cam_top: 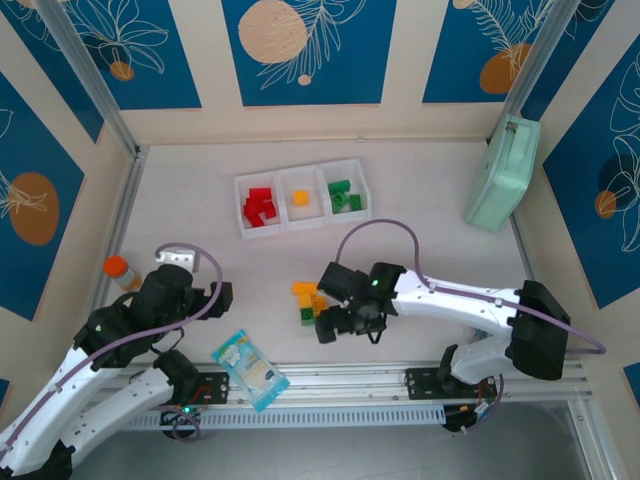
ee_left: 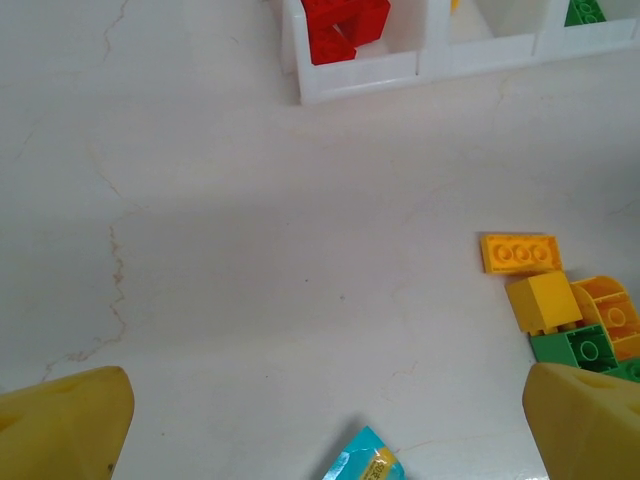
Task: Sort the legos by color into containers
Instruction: Pick up the lego from the bottom-center of the table.
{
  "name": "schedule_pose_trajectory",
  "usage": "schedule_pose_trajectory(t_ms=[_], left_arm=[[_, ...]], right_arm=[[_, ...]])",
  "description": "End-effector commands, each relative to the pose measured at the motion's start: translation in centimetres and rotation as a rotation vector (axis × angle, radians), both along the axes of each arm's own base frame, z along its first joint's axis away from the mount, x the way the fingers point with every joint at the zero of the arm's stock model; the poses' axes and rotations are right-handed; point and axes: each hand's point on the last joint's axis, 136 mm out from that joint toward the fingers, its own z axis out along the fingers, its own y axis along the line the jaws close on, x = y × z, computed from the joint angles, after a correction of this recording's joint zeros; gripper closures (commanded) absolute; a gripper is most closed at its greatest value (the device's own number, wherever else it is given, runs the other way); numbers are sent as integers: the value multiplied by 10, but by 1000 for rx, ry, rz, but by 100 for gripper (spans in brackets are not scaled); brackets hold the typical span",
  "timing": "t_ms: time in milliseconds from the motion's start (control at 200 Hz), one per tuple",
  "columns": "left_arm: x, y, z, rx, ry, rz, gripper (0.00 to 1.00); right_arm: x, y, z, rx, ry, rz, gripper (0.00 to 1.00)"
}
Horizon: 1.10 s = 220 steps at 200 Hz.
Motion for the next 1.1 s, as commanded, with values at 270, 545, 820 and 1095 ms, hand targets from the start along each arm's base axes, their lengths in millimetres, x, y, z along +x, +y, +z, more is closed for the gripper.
schedule_pose_trajectory(t_ms=[270,545,820,1095], left_arm=[[-3,-17,2,-43,7,-90,0],[-3,-19,2,-47,6,-105,1],[-2,-18,1,-40,6,-97,1],[-2,-17,0,-32,7,-90,1]], right_arm=[[18,31,-30,-78,3,-27,16],[24,41,-53,-147,35,-24,25],[29,41,-68,-213,34,-30,39],[34,30,-69,-265,4,-13,62]])
